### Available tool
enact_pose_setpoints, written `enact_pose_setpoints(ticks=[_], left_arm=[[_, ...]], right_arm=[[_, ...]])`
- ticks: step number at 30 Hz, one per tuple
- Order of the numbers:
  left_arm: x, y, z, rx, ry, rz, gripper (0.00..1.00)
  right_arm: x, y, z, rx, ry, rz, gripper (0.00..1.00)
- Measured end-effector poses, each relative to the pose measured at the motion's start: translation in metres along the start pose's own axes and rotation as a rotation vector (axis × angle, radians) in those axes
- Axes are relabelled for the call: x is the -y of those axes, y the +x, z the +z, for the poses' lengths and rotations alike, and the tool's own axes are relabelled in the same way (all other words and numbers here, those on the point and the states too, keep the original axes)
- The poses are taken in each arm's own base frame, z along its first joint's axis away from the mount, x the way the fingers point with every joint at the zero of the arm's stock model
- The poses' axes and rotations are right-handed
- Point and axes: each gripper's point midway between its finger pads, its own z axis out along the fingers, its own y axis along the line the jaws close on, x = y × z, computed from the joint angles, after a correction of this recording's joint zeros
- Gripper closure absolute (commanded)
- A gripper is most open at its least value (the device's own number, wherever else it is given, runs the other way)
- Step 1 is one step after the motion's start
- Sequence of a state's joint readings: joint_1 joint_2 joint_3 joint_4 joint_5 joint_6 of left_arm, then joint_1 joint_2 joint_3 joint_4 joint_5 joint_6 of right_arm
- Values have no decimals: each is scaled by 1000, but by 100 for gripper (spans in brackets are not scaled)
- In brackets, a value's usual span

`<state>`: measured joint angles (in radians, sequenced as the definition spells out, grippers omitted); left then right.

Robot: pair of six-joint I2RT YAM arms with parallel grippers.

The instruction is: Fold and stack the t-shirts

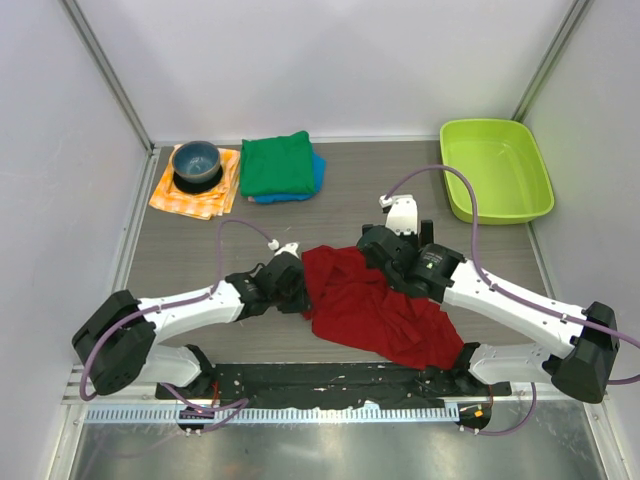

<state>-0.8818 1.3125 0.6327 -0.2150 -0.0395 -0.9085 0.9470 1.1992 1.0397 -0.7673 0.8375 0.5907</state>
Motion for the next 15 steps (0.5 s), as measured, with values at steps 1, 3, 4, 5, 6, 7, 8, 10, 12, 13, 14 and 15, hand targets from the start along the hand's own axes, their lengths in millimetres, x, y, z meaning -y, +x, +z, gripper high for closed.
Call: enact_pose_setpoints(ticks=[1,3,4,5,6,7,8,10,12,13,14,15], left_arm=[[0,0,0,-1,1,1,100],[-1,2,2,-4,0,2,100],[-1,3,2,-5,3,2,100],[-1,4,3,-7,3,2,100],[-2,4,3,-8,3,3,100],[-3,5,2,-9,2,3,100],[-3,4,0,-6,0,6,100],[-1,-2,-13,25,10,10,100],[5,-16,-40,94,36,16,100],[10,-28,-56,147,56,14,100],[15,-39,-72,192,73,11,100],[22,-52,-91,249,96,6,100]], right_arm=[[0,1,0,-2,-2,0,3],[-1,2,1,-5,-4,-1,3],[-1,3,1,-7,-5,-1,3],[-1,5,1,-11,-6,-3,3],[-1,7,2,-15,-6,-6,3],[-1,10,2,-20,-6,-9,3],[-1,13,3,-28,-7,-13,3],[0,20,4,-44,-12,-17,3],[-2,28,4,-70,-28,-19,3],[-3,34,3,-86,-41,-16,3],[-4,38,2,-100,-52,-11,3],[-6,45,1,-122,-72,-5,4]])
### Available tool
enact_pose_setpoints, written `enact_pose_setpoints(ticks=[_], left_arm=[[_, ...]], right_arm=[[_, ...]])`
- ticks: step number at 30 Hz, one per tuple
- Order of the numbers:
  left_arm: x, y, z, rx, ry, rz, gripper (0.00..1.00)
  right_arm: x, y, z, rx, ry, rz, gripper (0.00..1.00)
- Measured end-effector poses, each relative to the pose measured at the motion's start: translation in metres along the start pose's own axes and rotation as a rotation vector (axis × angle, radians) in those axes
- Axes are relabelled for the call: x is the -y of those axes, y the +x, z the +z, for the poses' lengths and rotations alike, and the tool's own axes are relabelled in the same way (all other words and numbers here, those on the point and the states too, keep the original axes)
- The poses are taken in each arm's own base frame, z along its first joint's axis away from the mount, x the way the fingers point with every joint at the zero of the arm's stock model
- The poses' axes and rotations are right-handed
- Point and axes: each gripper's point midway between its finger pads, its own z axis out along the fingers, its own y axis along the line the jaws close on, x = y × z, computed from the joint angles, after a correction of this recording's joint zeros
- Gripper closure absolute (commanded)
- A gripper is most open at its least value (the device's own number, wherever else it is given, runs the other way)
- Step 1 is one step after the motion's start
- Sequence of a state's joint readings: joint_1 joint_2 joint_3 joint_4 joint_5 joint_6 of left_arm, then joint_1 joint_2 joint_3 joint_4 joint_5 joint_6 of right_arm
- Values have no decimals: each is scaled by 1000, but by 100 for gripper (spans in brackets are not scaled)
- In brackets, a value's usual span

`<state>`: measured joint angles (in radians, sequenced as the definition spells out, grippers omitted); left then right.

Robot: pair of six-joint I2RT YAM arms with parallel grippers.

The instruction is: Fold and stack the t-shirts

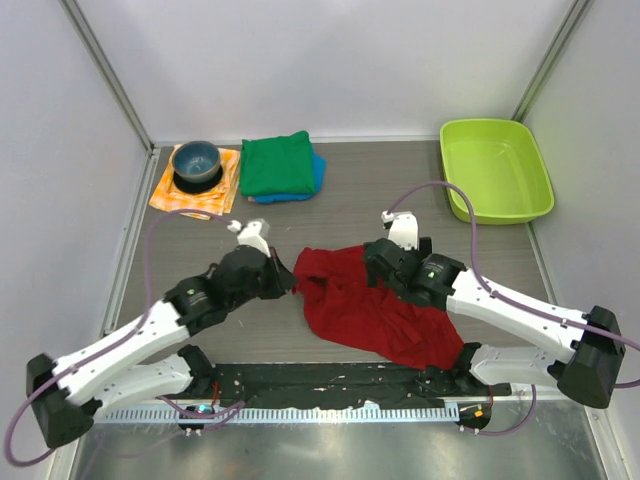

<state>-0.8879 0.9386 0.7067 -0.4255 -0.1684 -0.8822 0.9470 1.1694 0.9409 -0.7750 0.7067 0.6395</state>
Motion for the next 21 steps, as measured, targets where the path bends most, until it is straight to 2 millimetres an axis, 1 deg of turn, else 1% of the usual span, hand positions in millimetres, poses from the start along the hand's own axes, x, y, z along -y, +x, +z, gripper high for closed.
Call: enact_pose_setpoints(ticks=[2,3,5,6,8,10,14,16,17,19,20,21], left_arm=[[13,-32,-28,108,38,-18,100],[16,-43,-40,148,47,-27,100],[14,-53,-53,190,38,-36,100],[9,-54,-57,204,23,-40,100],[-5,-51,-60,207,-28,-45,100],[-22,-44,-62,207,-84,-55,100],[-56,-27,-64,194,-189,-67,100],[-65,-25,-71,205,-211,-77,100],[-68,-26,-74,216,-215,-84,100],[-72,-27,-80,235,-221,-98,100],[-74,-28,-84,246,-222,-103,100],[-76,-29,-86,253,-223,-105,100]], right_arm=[[-2,15,-1,-42,-35,13,6],[-4,23,-1,-67,-54,17,9],[-5,40,-3,-112,-82,23,10],[-7,49,-5,-136,-97,26,11],[-10,70,-10,-190,-130,13,12],[-15,88,-16,-237,-167,-1,13],[-23,122,-25,-316,-209,-45,19],[-24,139,-26,-354,-208,-72,22],[-23,146,-25,-367,-203,-81,33],[-18,160,-23,-398,-180,-101,44],[-15,166,-22,-409,-167,-100,56],[-12,171,-21,-418,-157,-96,63]])
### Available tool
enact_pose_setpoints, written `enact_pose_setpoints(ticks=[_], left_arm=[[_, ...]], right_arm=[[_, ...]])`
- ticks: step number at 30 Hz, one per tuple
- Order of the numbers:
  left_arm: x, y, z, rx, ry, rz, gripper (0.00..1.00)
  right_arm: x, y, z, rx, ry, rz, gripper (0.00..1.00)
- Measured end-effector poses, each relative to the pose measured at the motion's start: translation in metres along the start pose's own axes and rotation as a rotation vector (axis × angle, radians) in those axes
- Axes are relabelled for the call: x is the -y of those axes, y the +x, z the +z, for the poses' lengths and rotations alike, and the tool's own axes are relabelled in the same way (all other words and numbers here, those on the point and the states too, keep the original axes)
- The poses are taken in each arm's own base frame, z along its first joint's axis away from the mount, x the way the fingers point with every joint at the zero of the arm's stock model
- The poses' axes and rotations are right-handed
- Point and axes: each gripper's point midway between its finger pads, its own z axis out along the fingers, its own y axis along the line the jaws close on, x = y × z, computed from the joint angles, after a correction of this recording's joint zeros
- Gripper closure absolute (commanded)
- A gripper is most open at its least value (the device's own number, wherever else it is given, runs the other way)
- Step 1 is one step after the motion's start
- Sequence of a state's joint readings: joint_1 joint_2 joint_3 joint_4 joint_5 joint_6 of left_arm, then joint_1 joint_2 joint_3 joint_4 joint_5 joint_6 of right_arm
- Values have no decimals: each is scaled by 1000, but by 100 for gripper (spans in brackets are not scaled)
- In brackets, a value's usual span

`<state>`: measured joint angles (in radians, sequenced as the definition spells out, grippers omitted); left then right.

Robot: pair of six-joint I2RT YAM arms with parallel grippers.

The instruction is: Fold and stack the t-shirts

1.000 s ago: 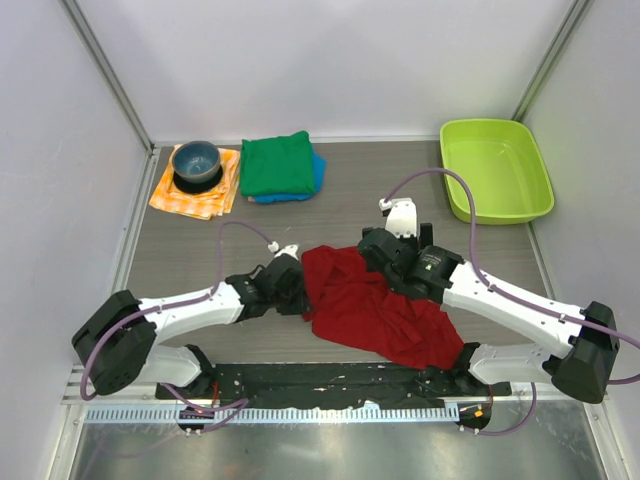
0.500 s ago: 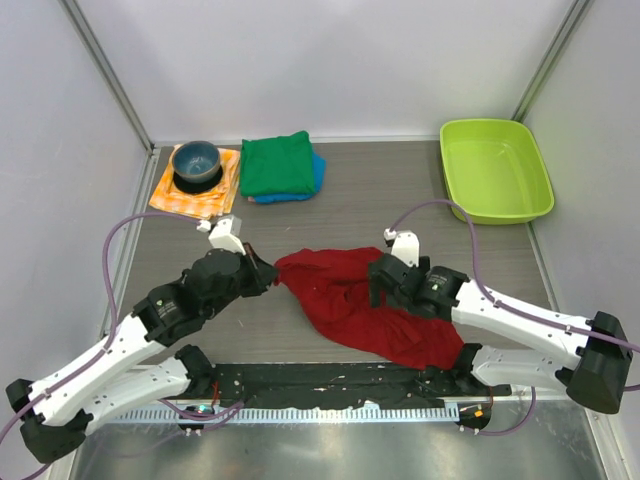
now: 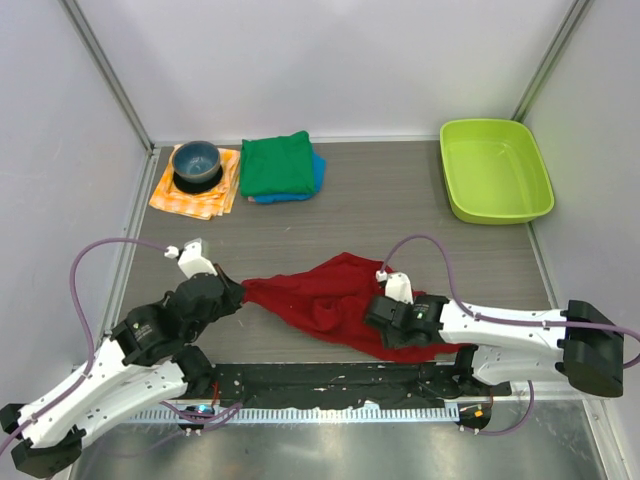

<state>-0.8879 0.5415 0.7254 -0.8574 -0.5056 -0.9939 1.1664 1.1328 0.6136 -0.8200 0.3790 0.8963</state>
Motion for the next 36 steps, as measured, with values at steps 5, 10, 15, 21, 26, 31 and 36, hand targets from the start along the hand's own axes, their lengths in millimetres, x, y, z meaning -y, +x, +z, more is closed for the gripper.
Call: enact_pose_setpoints(ticks=[5,10,15,21,26,31,36], left_arm=[[-11,1,-3,5,-34,12,100],[-12,0,-3,6,-45,19,100],[1,-19,-10,32,-33,23,100],[44,-98,-47,196,36,11,100],[76,-170,-84,372,74,-12,100],[79,-203,-111,457,84,-17,100],[77,-231,-151,530,150,-49,100]], right_arm=[[3,5,3,-7,17,33,99],[10,-13,-9,49,69,45,99],[-18,-106,-77,285,18,81,99],[-21,-232,-201,656,7,162,99],[9,-285,-274,836,66,223,99],[35,-284,-298,873,107,214,99],[48,-281,-316,871,100,196,99]])
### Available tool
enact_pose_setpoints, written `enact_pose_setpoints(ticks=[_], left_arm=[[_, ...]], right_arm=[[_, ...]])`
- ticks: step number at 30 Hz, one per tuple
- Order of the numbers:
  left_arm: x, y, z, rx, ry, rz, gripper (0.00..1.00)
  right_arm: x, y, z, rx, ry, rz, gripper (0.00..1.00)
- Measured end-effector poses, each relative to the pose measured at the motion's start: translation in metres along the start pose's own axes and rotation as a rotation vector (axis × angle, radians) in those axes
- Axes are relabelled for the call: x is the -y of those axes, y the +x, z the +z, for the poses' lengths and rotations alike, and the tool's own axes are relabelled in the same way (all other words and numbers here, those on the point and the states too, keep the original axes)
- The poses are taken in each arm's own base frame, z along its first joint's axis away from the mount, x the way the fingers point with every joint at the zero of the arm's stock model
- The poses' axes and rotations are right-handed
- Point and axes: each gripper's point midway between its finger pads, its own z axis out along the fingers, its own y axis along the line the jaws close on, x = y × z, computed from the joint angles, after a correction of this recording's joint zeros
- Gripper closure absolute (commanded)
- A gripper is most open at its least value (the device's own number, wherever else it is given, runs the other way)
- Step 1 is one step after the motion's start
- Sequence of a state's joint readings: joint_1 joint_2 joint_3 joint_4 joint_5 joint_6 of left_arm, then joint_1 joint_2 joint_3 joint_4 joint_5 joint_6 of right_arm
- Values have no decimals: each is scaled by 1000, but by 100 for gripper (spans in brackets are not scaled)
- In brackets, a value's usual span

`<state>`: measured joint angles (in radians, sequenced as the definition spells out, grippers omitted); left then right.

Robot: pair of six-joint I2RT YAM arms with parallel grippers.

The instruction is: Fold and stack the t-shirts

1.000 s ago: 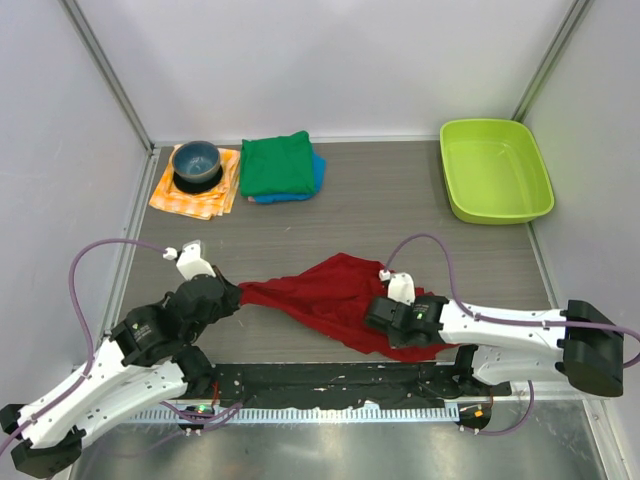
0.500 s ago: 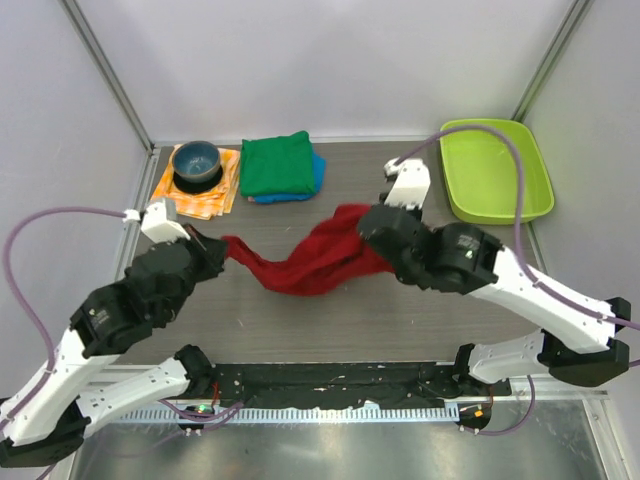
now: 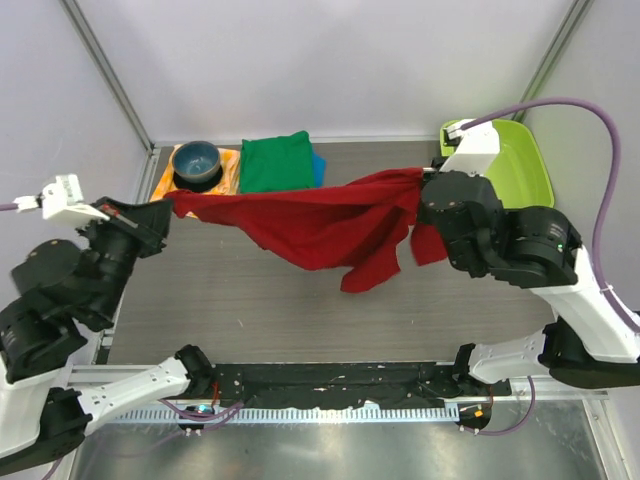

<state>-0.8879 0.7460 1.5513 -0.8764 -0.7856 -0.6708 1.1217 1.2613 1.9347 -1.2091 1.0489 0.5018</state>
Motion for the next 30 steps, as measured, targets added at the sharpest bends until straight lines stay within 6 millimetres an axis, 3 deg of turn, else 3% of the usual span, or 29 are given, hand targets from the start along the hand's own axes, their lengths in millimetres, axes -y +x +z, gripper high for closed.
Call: enact_pose_setpoints(ticks=[4,10,13,17,20,23,25,30], left_arm=[[9,-27,-12,48,72,-21,100],[29,-44,-19,66,160,-20,100],[38,-54,-18,80,175,-15,100],[50,-55,-5,90,165,9,100],[56,-40,13,73,127,47,100],[60,-12,31,22,112,93,100],[61,8,36,-20,122,107,100],[52,95,37,-213,202,94,100]], right_arm=[[4,-22,-10,24,-38,24,99],[-3,-53,-22,54,-116,63,99],[-9,-52,-24,39,-152,50,99],[-16,-33,-17,-3,-150,-5,99],[-21,-9,-7,-46,-125,-73,99],[-19,-2,-2,-51,-85,-113,99],[-14,-7,0,-30,-53,-123,99],[-12,-42,13,37,-1,-74,99]])
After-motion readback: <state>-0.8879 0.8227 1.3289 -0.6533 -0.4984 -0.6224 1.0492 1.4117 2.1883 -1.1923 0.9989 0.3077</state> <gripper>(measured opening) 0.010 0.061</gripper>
